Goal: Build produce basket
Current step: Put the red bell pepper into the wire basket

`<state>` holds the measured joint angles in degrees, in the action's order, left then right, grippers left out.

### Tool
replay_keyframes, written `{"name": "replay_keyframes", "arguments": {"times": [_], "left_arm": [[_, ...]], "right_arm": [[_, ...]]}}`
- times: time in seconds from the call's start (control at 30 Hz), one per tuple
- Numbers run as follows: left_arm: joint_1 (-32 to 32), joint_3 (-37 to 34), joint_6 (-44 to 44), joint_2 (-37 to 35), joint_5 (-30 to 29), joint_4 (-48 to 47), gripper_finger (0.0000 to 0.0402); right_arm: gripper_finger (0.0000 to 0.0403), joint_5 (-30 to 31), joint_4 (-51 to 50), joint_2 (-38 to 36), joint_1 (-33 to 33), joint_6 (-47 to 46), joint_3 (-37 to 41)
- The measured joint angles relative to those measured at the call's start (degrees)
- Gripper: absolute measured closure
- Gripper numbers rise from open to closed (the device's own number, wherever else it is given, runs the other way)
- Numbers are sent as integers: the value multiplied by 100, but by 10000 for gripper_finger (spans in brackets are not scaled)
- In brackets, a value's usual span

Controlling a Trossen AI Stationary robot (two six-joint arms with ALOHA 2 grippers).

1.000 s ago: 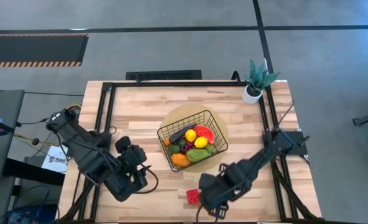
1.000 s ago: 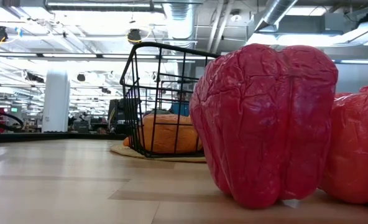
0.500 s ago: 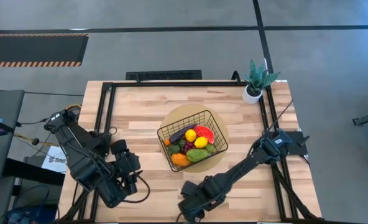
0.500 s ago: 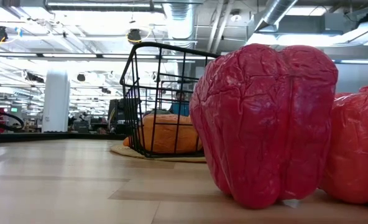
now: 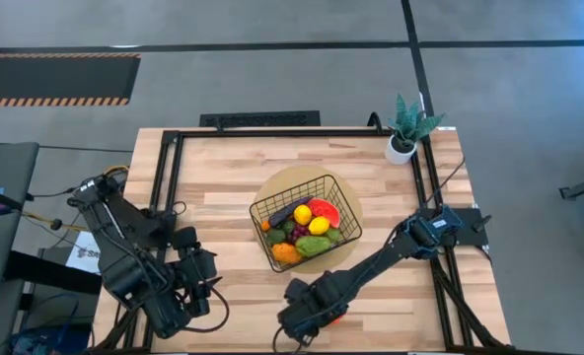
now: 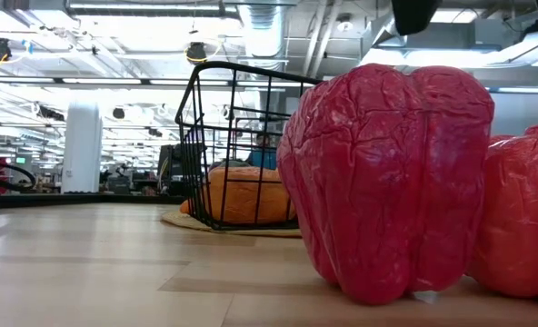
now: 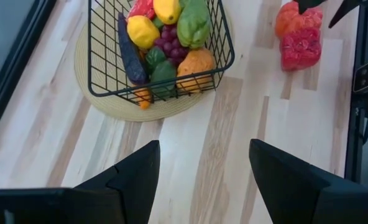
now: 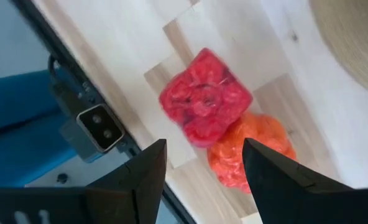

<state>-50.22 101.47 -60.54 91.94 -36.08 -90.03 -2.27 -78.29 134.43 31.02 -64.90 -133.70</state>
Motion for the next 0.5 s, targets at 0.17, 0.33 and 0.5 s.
{"name": "replay_keyframes", "arguments": {"times": [0.17, 0.33, 0.5], "left_arm": [[2, 0, 1, 0, -39, 2, 168], [2, 0, -13, 0, -50, 2, 168], [4, 0, -14, 0, -65, 2, 168]], "right_arm": [[172, 120, -75, 0, 108, -257, -1], [172, 331, -85, -2, 195, -507, -1], [172, 414, 19, -2, 263, -693, -1]]}}
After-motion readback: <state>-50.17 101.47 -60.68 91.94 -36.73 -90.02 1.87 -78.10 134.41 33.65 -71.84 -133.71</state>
